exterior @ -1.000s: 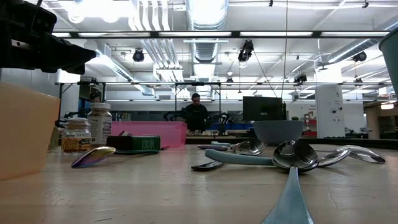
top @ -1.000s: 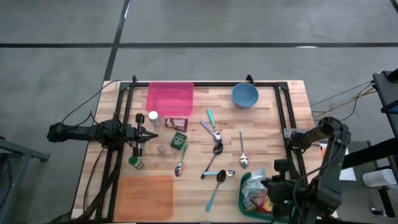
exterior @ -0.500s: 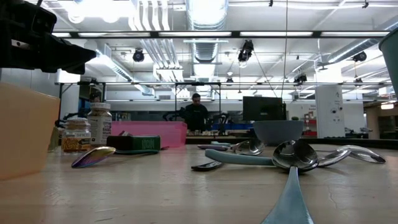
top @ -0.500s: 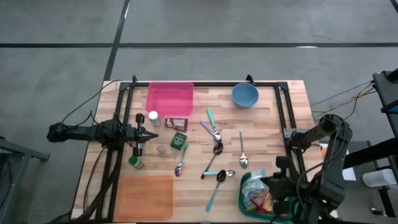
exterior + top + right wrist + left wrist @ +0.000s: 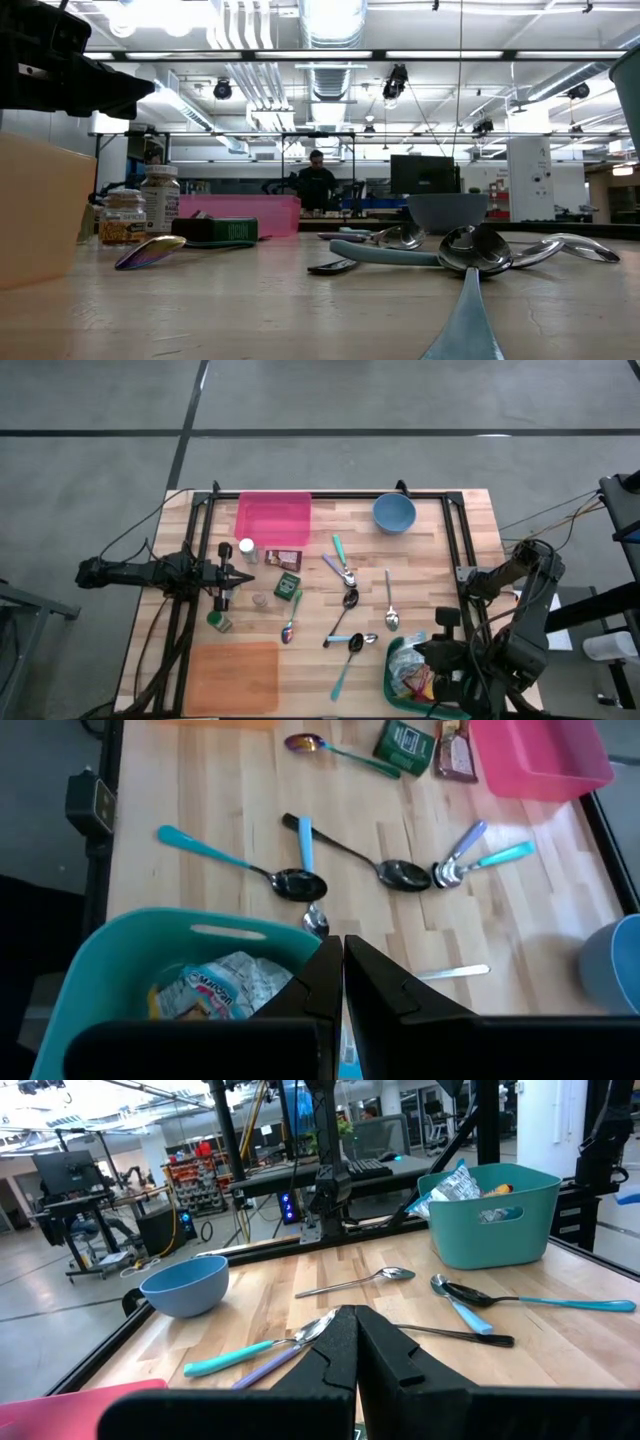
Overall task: Pick & Place Food Item
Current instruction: Put the green seasoning bottle into the orange bin
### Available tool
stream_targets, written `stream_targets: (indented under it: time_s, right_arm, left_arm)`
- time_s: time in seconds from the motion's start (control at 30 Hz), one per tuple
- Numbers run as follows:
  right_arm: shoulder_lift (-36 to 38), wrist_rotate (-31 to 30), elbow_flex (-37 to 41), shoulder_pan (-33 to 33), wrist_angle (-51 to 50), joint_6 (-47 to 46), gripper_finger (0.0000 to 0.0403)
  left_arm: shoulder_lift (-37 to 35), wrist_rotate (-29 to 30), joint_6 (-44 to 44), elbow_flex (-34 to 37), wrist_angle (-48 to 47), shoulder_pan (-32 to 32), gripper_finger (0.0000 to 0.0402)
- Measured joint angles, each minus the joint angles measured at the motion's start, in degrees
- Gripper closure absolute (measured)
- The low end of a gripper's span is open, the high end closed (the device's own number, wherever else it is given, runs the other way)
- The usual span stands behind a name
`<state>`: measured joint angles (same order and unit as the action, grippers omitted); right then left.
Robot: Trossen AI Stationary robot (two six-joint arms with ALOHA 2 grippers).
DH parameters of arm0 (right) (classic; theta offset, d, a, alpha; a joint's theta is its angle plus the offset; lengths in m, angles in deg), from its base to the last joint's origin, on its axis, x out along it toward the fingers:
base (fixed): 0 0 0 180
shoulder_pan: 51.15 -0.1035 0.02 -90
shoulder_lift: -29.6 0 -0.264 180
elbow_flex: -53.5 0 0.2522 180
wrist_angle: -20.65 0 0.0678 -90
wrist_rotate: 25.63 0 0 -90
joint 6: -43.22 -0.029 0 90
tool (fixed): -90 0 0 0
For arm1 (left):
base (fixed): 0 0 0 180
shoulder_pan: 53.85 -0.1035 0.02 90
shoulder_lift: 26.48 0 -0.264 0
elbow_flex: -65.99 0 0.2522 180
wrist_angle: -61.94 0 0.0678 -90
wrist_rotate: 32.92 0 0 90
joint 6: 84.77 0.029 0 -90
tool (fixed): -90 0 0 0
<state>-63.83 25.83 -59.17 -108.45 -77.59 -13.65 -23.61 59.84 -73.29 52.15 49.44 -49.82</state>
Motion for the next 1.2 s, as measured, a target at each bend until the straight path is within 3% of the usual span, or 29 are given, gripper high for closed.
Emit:
stream_targets:
  time_s: [0.33,0.8,1.03,1.2]
  right_arm:
    - [-0.2,1.5,0.9,0.1,0.8,-2.0,0.0386]
    - [0.1,1.2,2.2,0.3,0.9,-1.4,0.0214]
    - [0.0,-0.4,4.1,1.4,1.9,-0.7,0.0192]
    - [0.3,0.7,5.9,4.1,6.3,6.0,0.0192]
  left_arm:
    - [0.0,0.0,0.0,0.0,0.0,0.0,0.0401]
    - [0.0,0.0,0.0,0.0,0.0,0.0,0.0401]
    - [0.0,0.0,0.0,0.0,0.0,0.0,0.0401]
    - [0.0,0.0,0.0,0.0,0.0,0.0,0.0401]
